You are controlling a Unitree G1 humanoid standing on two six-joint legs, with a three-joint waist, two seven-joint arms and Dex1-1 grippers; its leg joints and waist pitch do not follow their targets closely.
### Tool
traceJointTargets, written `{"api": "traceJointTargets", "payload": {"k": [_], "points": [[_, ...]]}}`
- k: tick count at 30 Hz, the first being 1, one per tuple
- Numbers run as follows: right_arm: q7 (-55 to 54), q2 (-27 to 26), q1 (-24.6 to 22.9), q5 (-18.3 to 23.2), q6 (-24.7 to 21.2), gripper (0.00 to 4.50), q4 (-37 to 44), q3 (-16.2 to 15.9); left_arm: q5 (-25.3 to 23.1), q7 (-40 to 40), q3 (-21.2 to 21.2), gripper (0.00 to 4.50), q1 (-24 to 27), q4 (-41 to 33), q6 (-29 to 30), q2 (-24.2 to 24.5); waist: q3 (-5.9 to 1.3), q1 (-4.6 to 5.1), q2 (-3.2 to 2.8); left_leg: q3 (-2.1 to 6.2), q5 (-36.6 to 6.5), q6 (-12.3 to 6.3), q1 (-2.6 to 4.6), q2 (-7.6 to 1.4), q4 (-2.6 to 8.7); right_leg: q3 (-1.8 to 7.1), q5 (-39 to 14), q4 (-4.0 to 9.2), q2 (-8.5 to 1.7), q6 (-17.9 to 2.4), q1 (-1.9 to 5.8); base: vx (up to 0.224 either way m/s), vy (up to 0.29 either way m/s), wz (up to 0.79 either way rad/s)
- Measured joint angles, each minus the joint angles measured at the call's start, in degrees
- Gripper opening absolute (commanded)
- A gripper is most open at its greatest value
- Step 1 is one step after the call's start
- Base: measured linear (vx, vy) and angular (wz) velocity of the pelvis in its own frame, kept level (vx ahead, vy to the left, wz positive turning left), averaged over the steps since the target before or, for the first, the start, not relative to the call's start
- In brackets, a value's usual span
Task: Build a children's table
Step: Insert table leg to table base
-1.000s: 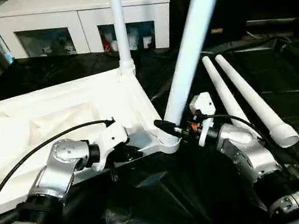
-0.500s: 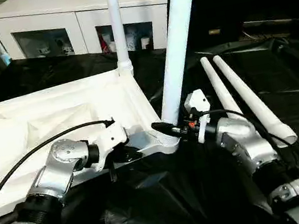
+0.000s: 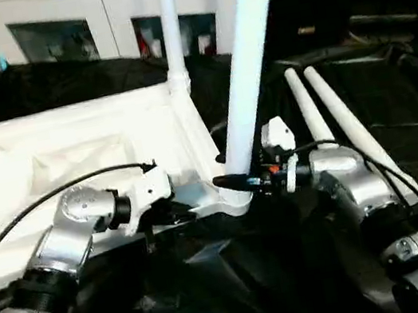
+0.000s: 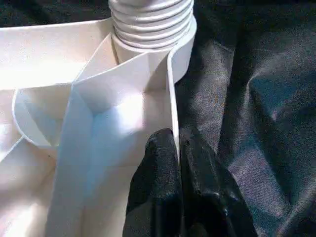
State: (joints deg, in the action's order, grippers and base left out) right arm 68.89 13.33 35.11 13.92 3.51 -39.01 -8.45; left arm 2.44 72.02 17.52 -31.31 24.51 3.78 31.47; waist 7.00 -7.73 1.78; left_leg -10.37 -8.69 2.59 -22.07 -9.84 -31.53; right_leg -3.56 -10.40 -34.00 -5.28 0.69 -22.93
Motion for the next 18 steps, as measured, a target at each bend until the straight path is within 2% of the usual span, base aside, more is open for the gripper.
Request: {"api": "traceJointTargets", "payload": {"k": [5, 8, 9, 13, 18], "points": [[1.4, 0.1, 0.2, 0.5, 1.6, 1.9, 0.0, 0.5, 0.2, 0.7, -0.4, 0.0, -0.5, -0.5, 0.0, 0.3, 1.09, 0.01, -0.2, 0.0, 0.0, 0.0, -0.02, 0.01, 0.21, 0.0, -0.1, 0.23, 0.0, 0.0, 0.0, 0.0, 0.0, 0.0], [1.6, -0.2, 0.2, 1.1, 2.1, 1.9, 0.1, 1.1, 0.2, 0.9, -0.9, 0.0, -0.5, -1.0, 0.0, 0.4, 1.67, 0.01, -0.31, -0.01, 0.0, 0.0, 0.0, 0.14, 0.9, -0.02, -0.1, 0.85, 0.0, 0.0, 0.0, 0.0, 0.0, 0.0], [1.5, -0.4, 0.2, 1.3, 2.2, 1.9, 0.1, 1.3, 0.2, 0.8, -1.1, 0.0, -0.5, -1.1, 0.0, 0.4, 1.81, 0.02, -0.36, -0.01, 0.0, 0.0, 0.0, 0.22, 1.23, -0.02, -0.1, 1.07, 0.0, 0.0, -0.02, 0.0, 0.0, 0.0], [-0.4, -1.2, 0.1, 1.4, 2.2, 1.9, 0.2, 2.0, 0.2, 0.1, -1.5, 0.0, -0.7, -1.1, 0.6, 0.1, 2.32, 0.19, -0.63, 0.01, 0.0, 0.0, 0.06, 0.23, 1.42, -0.03, -0.1, 1.05, 0.0, 0.0, -0.05, 0.0, 0.0, 0.0], [-12.0, -4.4, -0.4, 1.3, 2.3, 1.9, 0.6, 4.4, -0.5, -4.8, -2.1, 0.0, -2.4, -0.9, 4.8, -2.1, 3.5, 1.44, -1.28, 0.37, 0.0, 0.04, 0.07, 0.29, 2.07, -0.53, -2.4, 1.22, 0.0, -0.3, -0.13, -0.024, 0.008, -0.01]]}}
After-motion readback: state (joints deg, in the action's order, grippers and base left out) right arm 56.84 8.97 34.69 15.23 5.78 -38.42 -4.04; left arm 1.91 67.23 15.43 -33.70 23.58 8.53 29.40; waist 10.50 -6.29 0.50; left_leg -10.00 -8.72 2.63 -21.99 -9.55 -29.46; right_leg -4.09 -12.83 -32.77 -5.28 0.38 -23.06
